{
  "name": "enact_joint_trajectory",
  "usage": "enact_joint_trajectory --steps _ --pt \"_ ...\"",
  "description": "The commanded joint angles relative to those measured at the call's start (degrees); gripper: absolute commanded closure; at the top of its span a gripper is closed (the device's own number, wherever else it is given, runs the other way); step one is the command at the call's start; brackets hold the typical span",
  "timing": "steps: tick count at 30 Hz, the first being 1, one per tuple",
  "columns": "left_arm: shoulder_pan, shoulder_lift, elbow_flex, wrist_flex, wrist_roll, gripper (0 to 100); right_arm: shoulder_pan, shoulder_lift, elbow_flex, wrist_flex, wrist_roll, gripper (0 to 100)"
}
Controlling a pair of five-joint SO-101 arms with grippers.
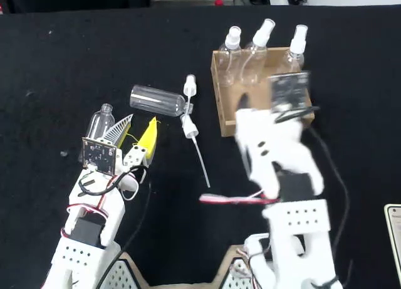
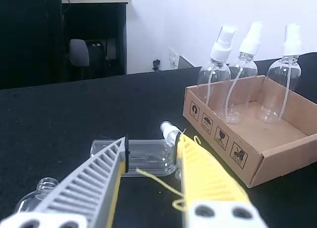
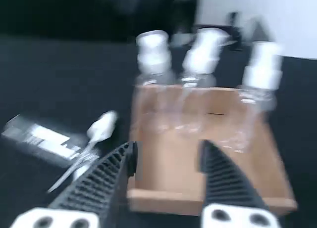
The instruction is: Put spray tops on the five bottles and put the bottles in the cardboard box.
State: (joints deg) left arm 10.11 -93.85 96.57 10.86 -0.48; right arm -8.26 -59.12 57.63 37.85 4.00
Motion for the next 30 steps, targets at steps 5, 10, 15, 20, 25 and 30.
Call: enact_joint_trajectory --steps 5,10,15,20,25,30 --pt "-0.8 -0.6 1.0 -0.9 -0.4 83 -12.1 -2.2 12.3 -6.4 1.1 76.5" --pt "-2.0 -0.6 0.9 -0.5 -0.4 83 -14.6 -2.4 26.0 -23.3 -0.9 74.4" --pt "-3.5 -0.6 -0.1 -0.4 0.1 83 -19.3 -2.1 31.3 -30.5 -0.9 74.4" --pt "-7.4 -0.5 -7.3 4.6 4.0 83 -19.4 -2.0 31.4 -30.5 0.0 74.4" --pt "-11.5 0.0 -22.5 20.1 8.5 83 -19.7 -2.0 31.3 -30.4 2.8 74.4" --pt "-11.7 0.0 -30.1 24.4 8.5 83 -20.0 -0.7 31.0 -30.3 3.0 74.4"
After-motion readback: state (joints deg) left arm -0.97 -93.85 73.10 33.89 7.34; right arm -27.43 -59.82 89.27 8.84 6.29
